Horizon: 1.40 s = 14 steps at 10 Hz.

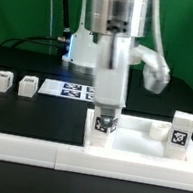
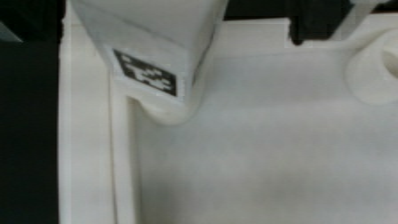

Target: Assemble square table

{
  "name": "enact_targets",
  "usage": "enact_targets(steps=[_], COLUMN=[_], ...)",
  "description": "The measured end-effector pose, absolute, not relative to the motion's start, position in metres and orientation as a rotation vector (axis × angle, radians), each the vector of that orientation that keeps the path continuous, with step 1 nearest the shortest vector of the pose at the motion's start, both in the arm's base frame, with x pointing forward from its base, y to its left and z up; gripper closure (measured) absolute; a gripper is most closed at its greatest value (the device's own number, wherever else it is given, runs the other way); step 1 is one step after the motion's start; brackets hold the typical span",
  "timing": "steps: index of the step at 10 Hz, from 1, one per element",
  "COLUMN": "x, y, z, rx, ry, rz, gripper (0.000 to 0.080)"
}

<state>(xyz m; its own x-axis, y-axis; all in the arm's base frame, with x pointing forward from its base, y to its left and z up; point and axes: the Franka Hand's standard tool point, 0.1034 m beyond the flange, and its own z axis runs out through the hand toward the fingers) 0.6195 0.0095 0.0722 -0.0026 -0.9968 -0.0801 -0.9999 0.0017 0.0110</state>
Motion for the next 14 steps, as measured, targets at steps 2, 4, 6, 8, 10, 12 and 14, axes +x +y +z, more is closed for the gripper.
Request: enact_targets(steps=[2, 4, 6, 8, 10, 12, 14], x=[0.619, 0.619, 0.623, 0.623, 0.623, 0.623, 0.623], y=[0.007, 0.006, -0.001, -0.002, -0.002, -0.003, -0.004], z=[0.072, 0.071, 0.068, 0.068, 0.068, 0.067, 0.067], rx=[-2.313, -2.492, -2.778, -2.799, -2.785, -2.735, -2.584], ry=[2.047, 1.817, 1.33, 1.283, 1.313, 1.414, 1.68], rz=[0.094, 0.086, 0.026, 0.024, 0.026, 0.029, 0.038], gripper=[0.0151, 0.0151, 0.0151, 0.0151, 0.0413, 0.0512, 0.0511])
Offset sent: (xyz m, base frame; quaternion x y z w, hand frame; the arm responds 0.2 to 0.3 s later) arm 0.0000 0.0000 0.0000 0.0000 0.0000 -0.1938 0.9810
